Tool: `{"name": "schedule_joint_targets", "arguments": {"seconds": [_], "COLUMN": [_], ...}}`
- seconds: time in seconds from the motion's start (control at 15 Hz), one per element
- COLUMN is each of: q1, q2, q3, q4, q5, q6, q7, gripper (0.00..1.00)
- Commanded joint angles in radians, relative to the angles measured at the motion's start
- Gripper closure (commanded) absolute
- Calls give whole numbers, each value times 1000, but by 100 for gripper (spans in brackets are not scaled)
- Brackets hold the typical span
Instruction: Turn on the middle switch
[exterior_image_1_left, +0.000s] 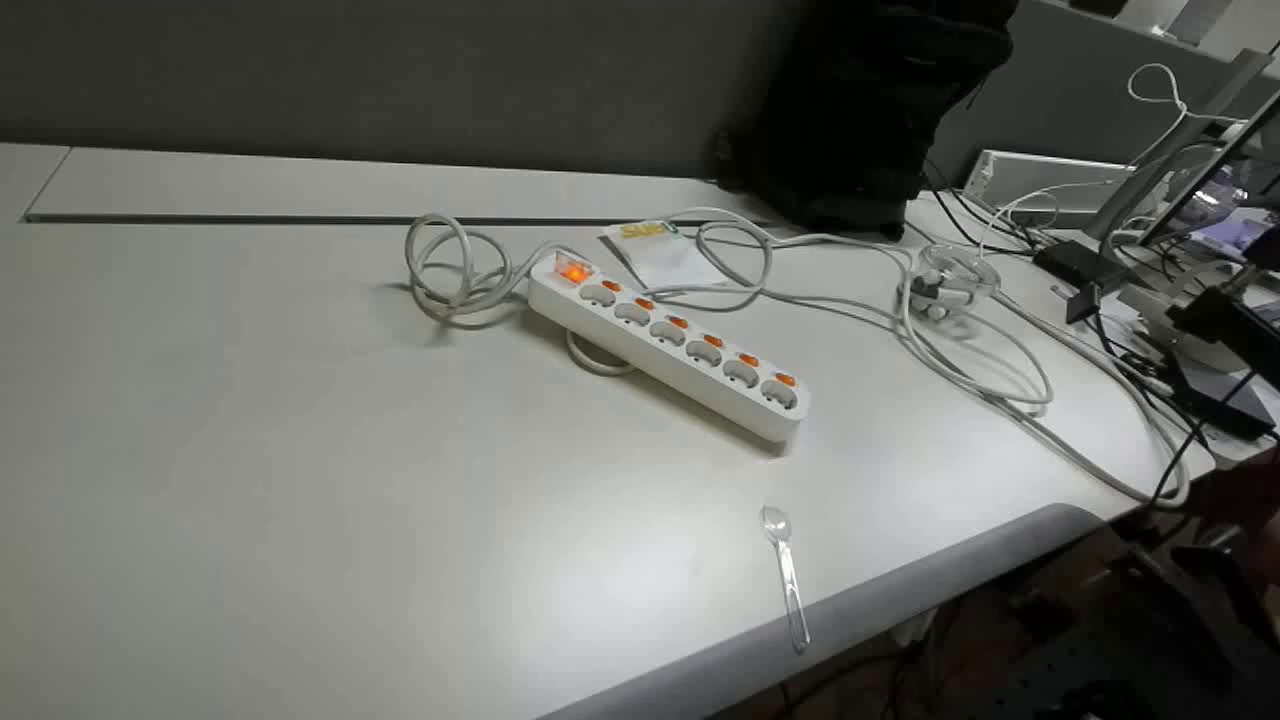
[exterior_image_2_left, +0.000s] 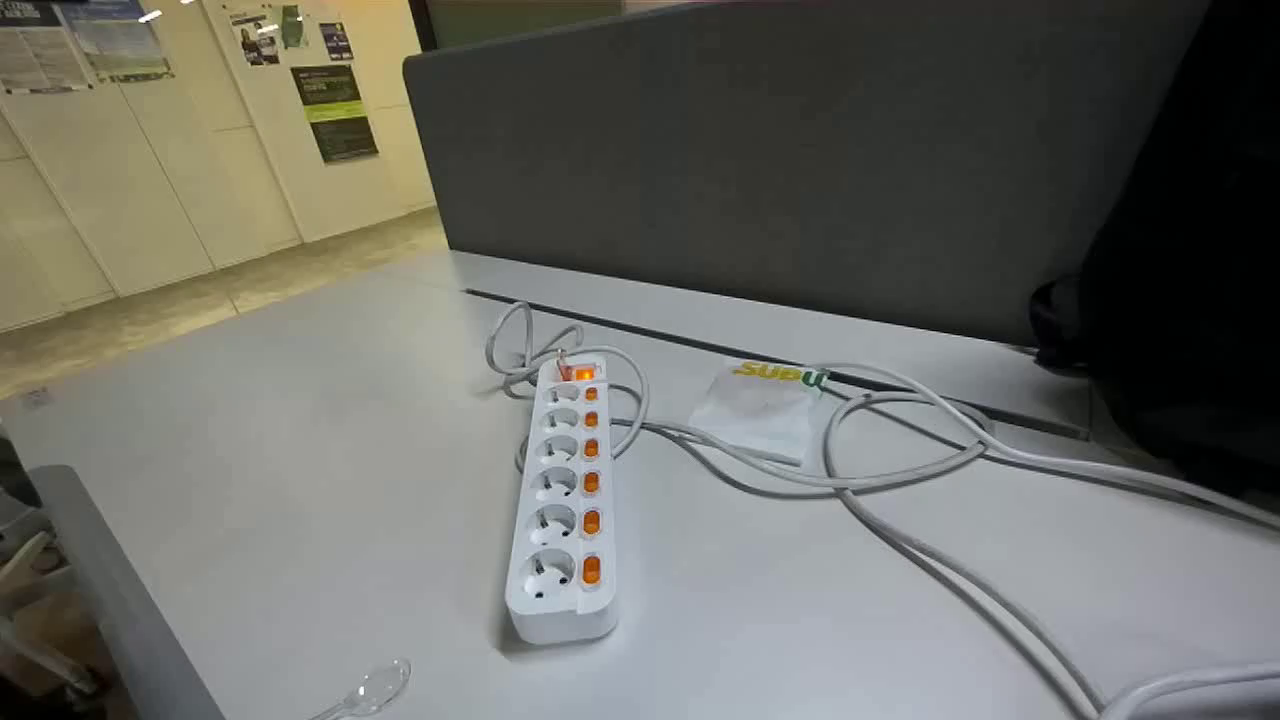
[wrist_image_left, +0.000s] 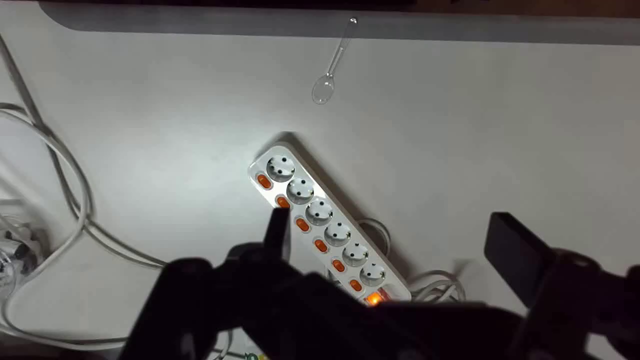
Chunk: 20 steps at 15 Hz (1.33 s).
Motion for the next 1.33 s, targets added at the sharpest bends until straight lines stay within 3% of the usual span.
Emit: {"name": "schedule_joint_targets", "arguments": {"seconds": [0.0, 0.8, 1.27], "q1": [-3, -8, -122], "q2": [1, 4, 174], "q3": [3, 5, 2], "q4": [2, -1, -35], "q5": [1, 2, -25], "q6": [-2, 15, 352], "q7": [-2, 14, 175], "gripper": [0, 0, 0]}}
